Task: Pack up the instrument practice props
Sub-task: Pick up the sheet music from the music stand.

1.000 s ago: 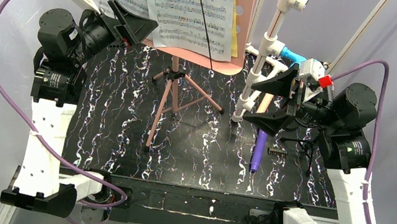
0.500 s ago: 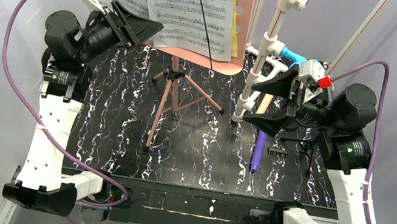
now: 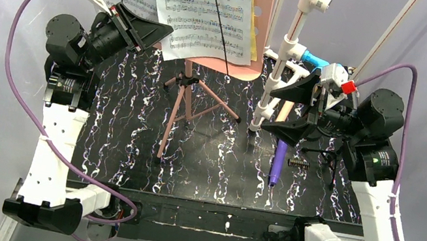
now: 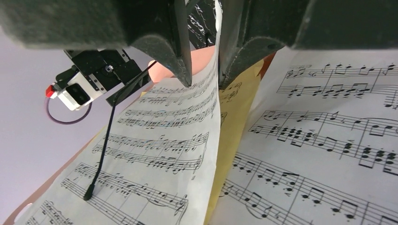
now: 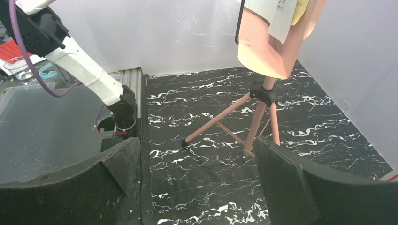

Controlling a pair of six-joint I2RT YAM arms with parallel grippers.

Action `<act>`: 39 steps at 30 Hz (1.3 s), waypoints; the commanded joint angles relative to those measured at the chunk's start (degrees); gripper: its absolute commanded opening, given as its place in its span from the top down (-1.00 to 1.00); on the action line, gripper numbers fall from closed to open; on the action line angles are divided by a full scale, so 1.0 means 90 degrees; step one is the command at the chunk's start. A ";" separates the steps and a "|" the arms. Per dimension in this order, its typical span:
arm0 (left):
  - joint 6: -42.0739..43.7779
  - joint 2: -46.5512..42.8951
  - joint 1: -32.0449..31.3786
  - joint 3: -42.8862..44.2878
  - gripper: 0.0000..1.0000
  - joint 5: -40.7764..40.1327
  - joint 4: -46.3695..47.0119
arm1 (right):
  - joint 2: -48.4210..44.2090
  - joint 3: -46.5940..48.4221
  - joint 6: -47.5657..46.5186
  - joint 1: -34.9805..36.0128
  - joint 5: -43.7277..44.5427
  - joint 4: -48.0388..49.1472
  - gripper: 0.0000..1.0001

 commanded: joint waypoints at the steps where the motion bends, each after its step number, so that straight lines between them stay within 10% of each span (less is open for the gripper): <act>1: -0.0165 -0.0184 0.0028 0.0020 0.51 0.0251 0.0476 | 0.0033 0.0060 0.0036 0.0038 0.0071 0.0133 -1.00; 4: -0.0219 -0.0207 0.0030 0.0072 0.52 0.0278 0.0566 | 0.0043 0.0065 0.0034 0.0038 0.0077 0.0133 -1.00; 9: -0.0360 -0.0036 0.0031 0.0007 -0.16 0.0212 0.0611 | 0.0025 0.0088 0.0107 0.0038 0.0109 0.0163 -1.00; 13: -0.0455 0.0049 0.0029 -0.0042 -0.15 0.0325 0.0820 | 0.0010 0.0054 0.0115 0.0038 0.0145 0.0133 -1.00; 16: -0.0514 0.0180 0.0028 -0.0021 0.02 0.0416 0.0941 | 0.0042 0.0060 0.0123 0.0038 0.0155 0.0153 -1.00; 21: -0.0257 0.0200 0.0029 -0.0005 1.00 0.0522 0.0983 | 0.0039 0.0051 0.0124 0.0028 0.0166 0.0153 -1.00; 39: 0.0833 -0.0532 0.0035 -0.0089 1.00 -0.1039 0.0087 | 0.0064 0.0070 0.0089 0.0027 0.0194 0.0055 -1.00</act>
